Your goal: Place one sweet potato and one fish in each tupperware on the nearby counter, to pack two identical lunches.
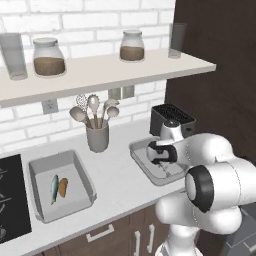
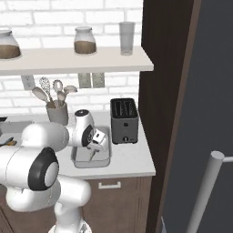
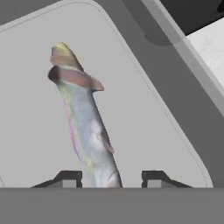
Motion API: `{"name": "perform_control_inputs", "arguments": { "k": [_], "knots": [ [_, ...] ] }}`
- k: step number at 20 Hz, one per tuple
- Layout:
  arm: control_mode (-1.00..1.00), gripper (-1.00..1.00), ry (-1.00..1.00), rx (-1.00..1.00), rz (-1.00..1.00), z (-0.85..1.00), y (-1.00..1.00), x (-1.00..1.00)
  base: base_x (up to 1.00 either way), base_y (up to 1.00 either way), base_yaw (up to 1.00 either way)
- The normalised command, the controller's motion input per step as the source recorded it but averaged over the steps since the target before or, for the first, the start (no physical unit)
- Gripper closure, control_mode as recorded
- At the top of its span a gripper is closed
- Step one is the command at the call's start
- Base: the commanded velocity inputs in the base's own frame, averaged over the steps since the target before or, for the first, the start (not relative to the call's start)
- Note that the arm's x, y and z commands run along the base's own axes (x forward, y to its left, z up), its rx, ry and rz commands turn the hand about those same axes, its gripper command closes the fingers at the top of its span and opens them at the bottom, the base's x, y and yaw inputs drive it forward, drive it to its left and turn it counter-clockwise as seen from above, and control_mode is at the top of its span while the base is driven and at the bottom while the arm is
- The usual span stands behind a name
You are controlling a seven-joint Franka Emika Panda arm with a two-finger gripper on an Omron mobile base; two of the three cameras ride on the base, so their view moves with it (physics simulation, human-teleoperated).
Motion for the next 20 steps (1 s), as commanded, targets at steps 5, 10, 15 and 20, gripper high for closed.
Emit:
{"name": "perform_control_inputs", "arguments": {
  "k": [5,10,15,20],
  "knots": [
    [-1.00,-1.00,-0.11,0.00,0.00,0.56,0.00,-0.35,0.00,0.00,0.00],
    [-1.00,-1.00,-0.21,0.00,0.00,0.84,0.00,-0.92,0.00,0.00,0.00],
    [-1.00,-1.00,-0.32,0.00,-0.01,0.61,-0.02,-1.00,0.00,0.00,0.00],
    [-1.00,-1.00,-0.37,0.00,0.00,0.77,0.00,-1.00,0.00,0.00,0.00]
  ]
}}
